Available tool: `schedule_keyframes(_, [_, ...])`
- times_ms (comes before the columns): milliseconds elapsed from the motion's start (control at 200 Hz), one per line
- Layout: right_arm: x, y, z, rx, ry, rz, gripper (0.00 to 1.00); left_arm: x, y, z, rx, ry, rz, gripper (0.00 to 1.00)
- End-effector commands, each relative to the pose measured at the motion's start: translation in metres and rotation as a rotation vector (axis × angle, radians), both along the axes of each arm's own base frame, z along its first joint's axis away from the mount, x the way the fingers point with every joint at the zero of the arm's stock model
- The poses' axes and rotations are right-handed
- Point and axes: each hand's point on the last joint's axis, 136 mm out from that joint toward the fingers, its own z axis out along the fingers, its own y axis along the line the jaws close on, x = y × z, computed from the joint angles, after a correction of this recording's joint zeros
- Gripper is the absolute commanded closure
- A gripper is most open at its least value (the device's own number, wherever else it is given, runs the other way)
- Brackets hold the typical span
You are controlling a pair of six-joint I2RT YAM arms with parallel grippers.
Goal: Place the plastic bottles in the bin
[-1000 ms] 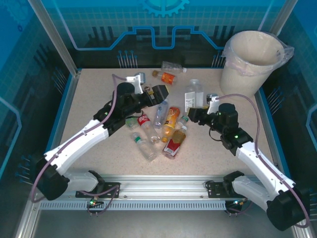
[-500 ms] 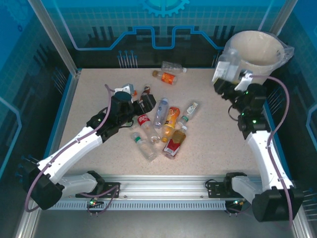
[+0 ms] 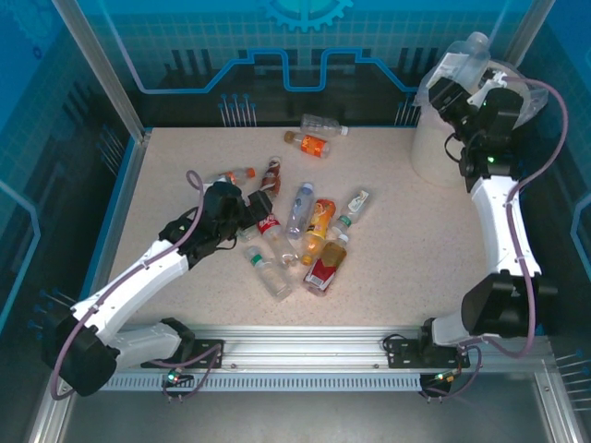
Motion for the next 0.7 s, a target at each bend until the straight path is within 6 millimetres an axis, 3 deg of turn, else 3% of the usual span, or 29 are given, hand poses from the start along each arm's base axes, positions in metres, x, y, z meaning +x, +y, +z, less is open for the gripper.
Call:
schedule_keyframes(0, [0.009, -0.032, 0.010, 0.038, 0.013, -0.117, 0.52, -0.010, 0.016, -0.001, 0.005, 0.001, 0.047, 0.01])
schedule_keyframes(110, [0.022, -0.049, 0.005, 0.026, 0.055, -0.178, 0.51, -0.016, 0.024, -0.005, 0.009, -0.004, 0.064, 0.01])
schedule_keyframes(350, [0.044, -0.085, -0.027, 0.011, 0.206, -0.280, 0.46, -0.023, 0.038, -0.018, 0.021, 0.018, 0.096, 0.01])
schedule_keyframes(435, [0.053, -0.090, -0.037, 0.000, 0.250, -0.288, 0.35, -0.024, 0.042, -0.024, 0.028, 0.030, 0.106, 0.01])
schedule_keyframes(550, [0.067, -0.082, -0.032, -0.031, 0.244, -0.214, 0.16, -0.023, 0.043, -0.027, 0.028, 0.038, 0.109, 0.01])
schedule_keyframes(695, [0.064, -0.085, -0.031, -0.061, 0.254, -0.234, 0.09, -0.019, 0.041, -0.029, 0.033, 0.058, 0.109, 0.01])
